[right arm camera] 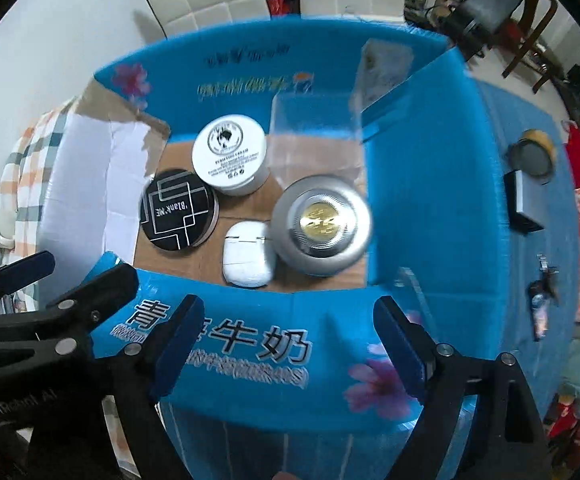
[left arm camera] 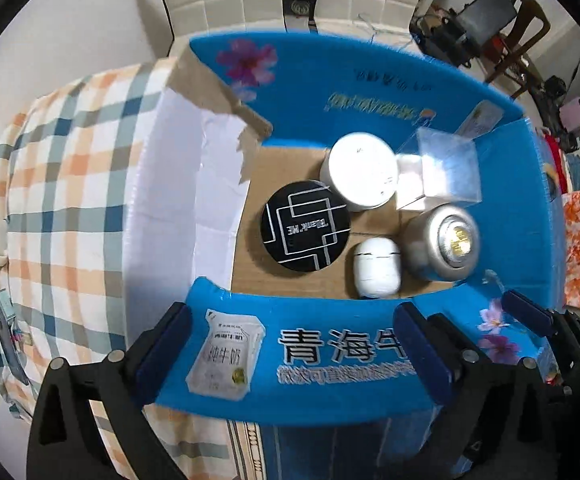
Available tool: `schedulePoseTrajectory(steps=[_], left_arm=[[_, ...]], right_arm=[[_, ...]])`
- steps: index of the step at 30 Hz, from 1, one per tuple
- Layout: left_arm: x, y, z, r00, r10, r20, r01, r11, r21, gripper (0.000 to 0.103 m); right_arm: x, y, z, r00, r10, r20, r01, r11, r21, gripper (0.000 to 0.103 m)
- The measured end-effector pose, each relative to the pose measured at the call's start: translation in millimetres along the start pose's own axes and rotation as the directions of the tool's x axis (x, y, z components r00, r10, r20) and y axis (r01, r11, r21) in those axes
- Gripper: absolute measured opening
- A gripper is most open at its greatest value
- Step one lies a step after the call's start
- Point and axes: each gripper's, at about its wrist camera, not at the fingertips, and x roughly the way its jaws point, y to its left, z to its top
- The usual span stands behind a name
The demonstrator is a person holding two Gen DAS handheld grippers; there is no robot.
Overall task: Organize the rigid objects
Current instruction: 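Withdraw both tools from the carton back over the table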
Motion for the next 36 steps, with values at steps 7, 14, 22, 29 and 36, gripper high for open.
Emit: schedulePoseTrajectory(steps=[7,14,22,29,36], left_arm=[[-43.9,7.1,-11.3,0.995,0.012,0.095,-0.009,1.000,-0.024,0.103],[-100.0,0.8,-32.8,0.980,0.003,0.200,0.004,0.999,-0.034,0.103],[-145.7,-11.1,-47.5,0.964,-0.004,0.264,0.008,1.000,-0.017,0.103],[-158.6,-26.6,-48.5,0.958,-0.008,0.288,0.010,1.000,-0.003,0.103],[-130.7,-70.5,-36.4,0.969,-0.045,0.243,0.039,0.999,0.031,0.103]], right_arm=[[-91.5,-11.6,-15.2,0.996,-0.011,0.092,0.011,1.000,-0.004,0.089],[-168.5,-25.2,-37.3,0.984,0.003,0.178,0.000,1.000,-0.017,0.089],[-233.2,-31.8,-56.3,0.970,0.039,0.240,-0.031,0.999,-0.038,0.089],[-250.0,-46.7,-61.4,0.963,0.072,0.259,-0.064,0.997,-0.038,0.089],[-230.0,-128.7,-66.4,0.975,0.021,0.220,-0.040,0.996,0.084,0.089]])
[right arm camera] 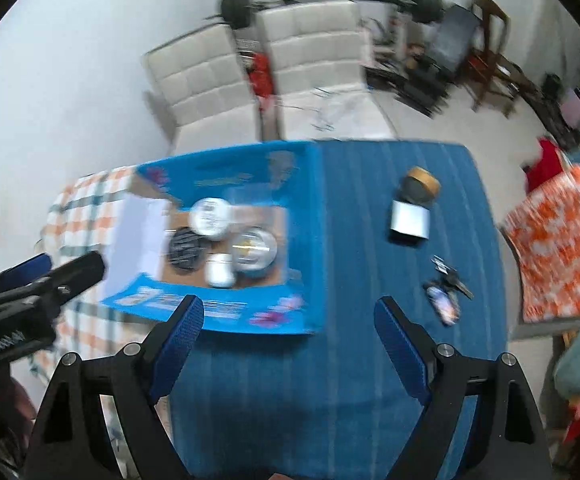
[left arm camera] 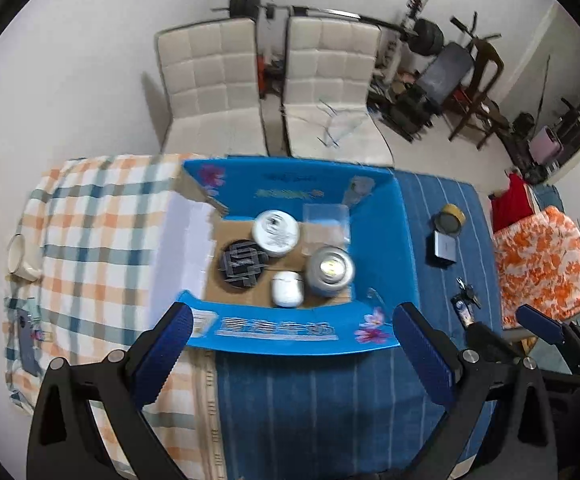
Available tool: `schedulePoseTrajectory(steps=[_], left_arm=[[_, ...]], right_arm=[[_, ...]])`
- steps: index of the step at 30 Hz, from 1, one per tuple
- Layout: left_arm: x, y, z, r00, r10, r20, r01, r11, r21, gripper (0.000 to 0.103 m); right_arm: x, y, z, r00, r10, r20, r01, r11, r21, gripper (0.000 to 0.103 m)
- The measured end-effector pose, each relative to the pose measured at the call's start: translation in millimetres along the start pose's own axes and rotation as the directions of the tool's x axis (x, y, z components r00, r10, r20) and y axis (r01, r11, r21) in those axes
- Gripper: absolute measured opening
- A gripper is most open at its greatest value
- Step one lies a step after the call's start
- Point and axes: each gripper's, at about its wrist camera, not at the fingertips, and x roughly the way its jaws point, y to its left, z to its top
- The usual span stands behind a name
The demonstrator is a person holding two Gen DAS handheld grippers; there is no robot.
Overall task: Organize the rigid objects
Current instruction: 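Withdraw both tools from the carton back over the table, then grasp the black charger with the left tool while the right tool grasps the car keys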
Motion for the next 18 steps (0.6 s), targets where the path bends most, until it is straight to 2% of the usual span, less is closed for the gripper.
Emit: schedulePoseTrajectory(steps=[3,6,8,11,12,16,18], left_arm=[[26.6,-35.3,5.1,0.999,-0.032,-0.038,0.033,0.999,0.037,0.103],[52.3,-74.6,11.5,0.995,-0.071,-0.070,0.076,0.995,0.071,0.103],[73.2,-109.3,17.4,0.990,-0.094,-0.107,0.105,0.989,0.105,0.103],[103.7,-158.8,15.7,0.982,-0.107,-0.155,0.132,0.979,0.158,0.103],[113.9,-172.8,15.6,0.981,-0.105,-0.164,0.134,0.975,0.175,0.103],[172.6,-223.0,21.1,0.970,-0.055,-0.236,0.112,0.965,0.236,0.103],[208.0,-240.8,24.3,0.958,-0.028,-0.285,0.103,0.962,0.254,0.102]], right_arm=[[19.5,-59.0,-0.3,0.997,-0.071,-0.039,0.075,0.993,0.094,0.089],[44.0,-125.9,0.1,0.986,-0.139,-0.090,0.155,0.968,0.199,0.089],[61.5,-169.5,0.6,0.981,-0.152,-0.119,0.179,0.946,0.269,0.089],[84.9,-221.3,3.9,0.982,-0.129,-0.139,0.170,0.925,0.341,0.089],[98.7,-240.1,5.4,0.981,-0.124,-0.152,0.171,0.920,0.352,0.089],[143.7,-274.9,8.1,0.973,-0.117,-0.200,0.178,0.929,0.326,0.087],[176.4,-286.3,9.0,0.965,-0.105,-0.242,0.175,0.940,0.291,0.079]])
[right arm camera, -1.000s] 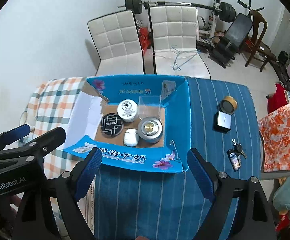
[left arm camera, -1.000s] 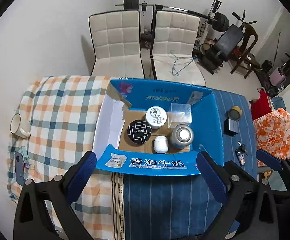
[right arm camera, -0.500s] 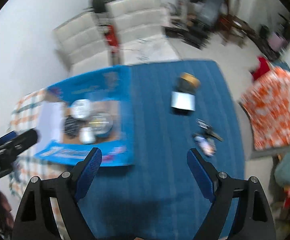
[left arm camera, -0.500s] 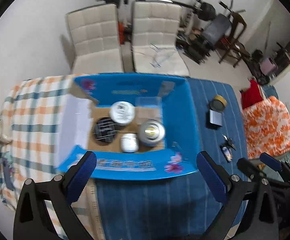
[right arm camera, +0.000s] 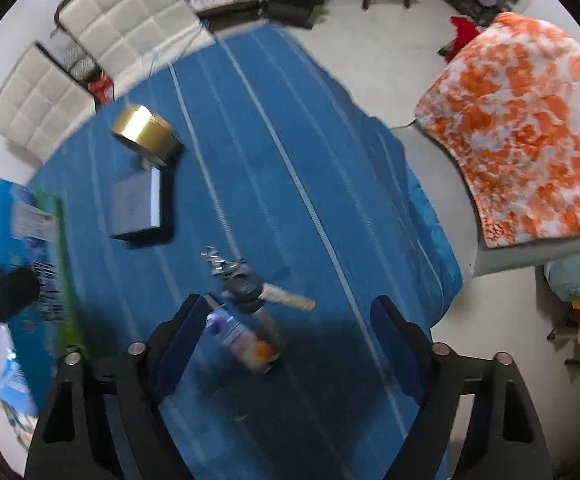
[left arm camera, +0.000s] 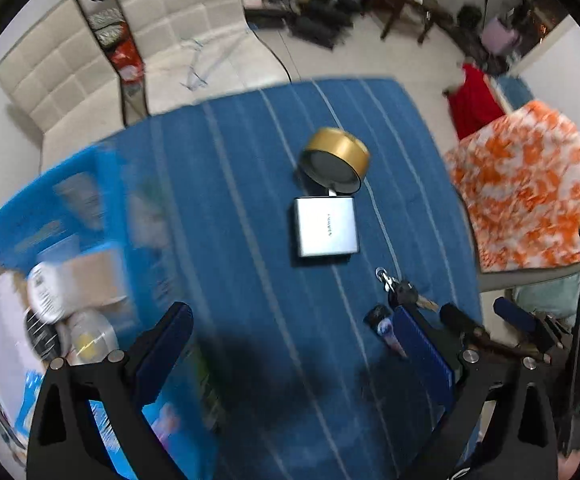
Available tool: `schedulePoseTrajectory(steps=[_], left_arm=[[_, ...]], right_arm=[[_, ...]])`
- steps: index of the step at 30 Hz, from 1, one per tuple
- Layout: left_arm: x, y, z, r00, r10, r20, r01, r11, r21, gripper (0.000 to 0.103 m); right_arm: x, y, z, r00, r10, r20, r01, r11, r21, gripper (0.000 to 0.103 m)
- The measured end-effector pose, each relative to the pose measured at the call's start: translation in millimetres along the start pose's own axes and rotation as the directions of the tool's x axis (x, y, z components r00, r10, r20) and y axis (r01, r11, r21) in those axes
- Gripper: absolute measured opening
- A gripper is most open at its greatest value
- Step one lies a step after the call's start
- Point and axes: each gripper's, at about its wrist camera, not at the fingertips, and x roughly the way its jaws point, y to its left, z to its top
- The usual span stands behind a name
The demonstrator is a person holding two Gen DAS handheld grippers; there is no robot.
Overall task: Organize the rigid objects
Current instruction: 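Grasp the black charger with the left tool while the right tool grasps the car keys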
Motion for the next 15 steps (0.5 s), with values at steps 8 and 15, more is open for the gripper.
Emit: schedulePoseTrajectory(steps=[8,15], left_arm=[[66.8,-15.3,21.0,0.992,0.038,-0.123,-0.033,0.998,0.045,0.102],[88.9,-18.4,34.2,0.985,0.038,-0.167,-0.030,0.998,0.047,0.102]], right_arm=[[57.1,22.2,3.3,0.997,0.020,-0.076,-0.031,0.990,-0.137,0.063],[62.2,21.9,1.0,0.998,-0.065,-0.025,0.061,0.990,-0.130,0.024]])
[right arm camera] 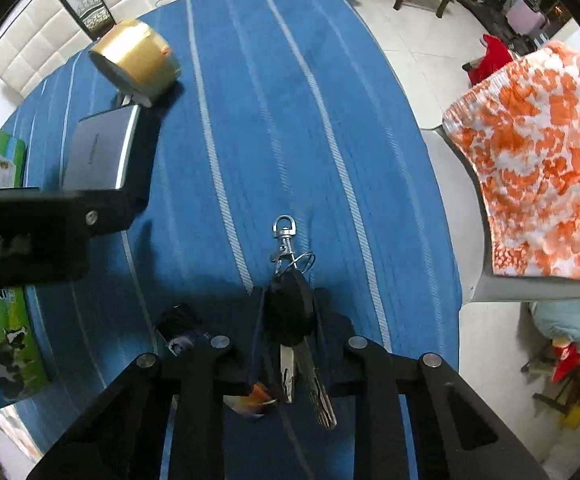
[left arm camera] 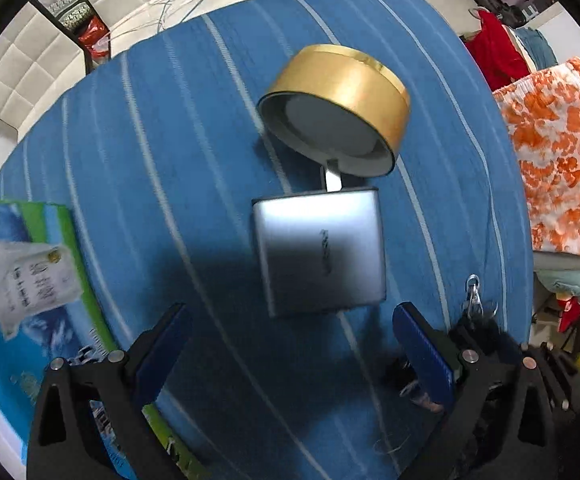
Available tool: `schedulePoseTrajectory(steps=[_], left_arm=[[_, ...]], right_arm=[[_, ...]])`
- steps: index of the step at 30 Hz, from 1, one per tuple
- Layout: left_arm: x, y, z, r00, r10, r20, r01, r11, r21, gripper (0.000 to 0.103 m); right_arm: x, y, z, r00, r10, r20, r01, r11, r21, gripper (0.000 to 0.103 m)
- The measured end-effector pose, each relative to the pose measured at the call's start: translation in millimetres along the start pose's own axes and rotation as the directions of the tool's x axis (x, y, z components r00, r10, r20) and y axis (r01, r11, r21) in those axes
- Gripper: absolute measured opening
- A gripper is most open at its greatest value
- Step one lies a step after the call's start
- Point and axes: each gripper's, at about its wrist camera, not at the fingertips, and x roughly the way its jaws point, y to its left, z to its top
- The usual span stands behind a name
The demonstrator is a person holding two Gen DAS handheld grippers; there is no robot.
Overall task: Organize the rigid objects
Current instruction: 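Grasp the black charger with the left tool while the right tool grasps the car keys, then place the charger in the carton with the left tool while the right tool drops the keys in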
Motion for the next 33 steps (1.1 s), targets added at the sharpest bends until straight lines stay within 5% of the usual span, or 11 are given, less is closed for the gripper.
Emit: schedulePoseTrajectory(steps=[4,5,7,17,33], left_arm=[[6.0,-8.0,10.4,1.000,-0.004,0.003,0.004,1.000,0.013,0.096],[6.9,-9.4,11.7,1.000,0.002,0.016,-0.003,1.000,0.014,0.072],[7.1,-9.3,12.9,0.999,0.018,0.035,-0.018,1.000,0.001,0.058],[-11.9,9.1,-29.0,0.996,-0.017,0.084,0.022,0.998,-0.060,0.056],[-84.5,27.3,-95.0,0.972,-0.104,0.209,0.111,0.994,-0.022,0.056]], right_arm=[[3.0,-13.8,-2.0,1.000,0.018,-0.007,-0.017,0.998,0.053,0.022],[3.2,-17.1,-1.4,1.000,0.024,-0.005,-0.024,0.997,0.067,0.021],[1.7,-22.8,-1.7,1.000,0.029,-0.008,-0.028,0.996,0.082,0.020],[-32.2,-19.4,-19.5,0.999,0.008,0.038,-0.012,0.994,0.112,0.012],[-110.2,0.1,-66.9,0.977,0.173,0.122,-0.190,0.971,0.145,0.012]])
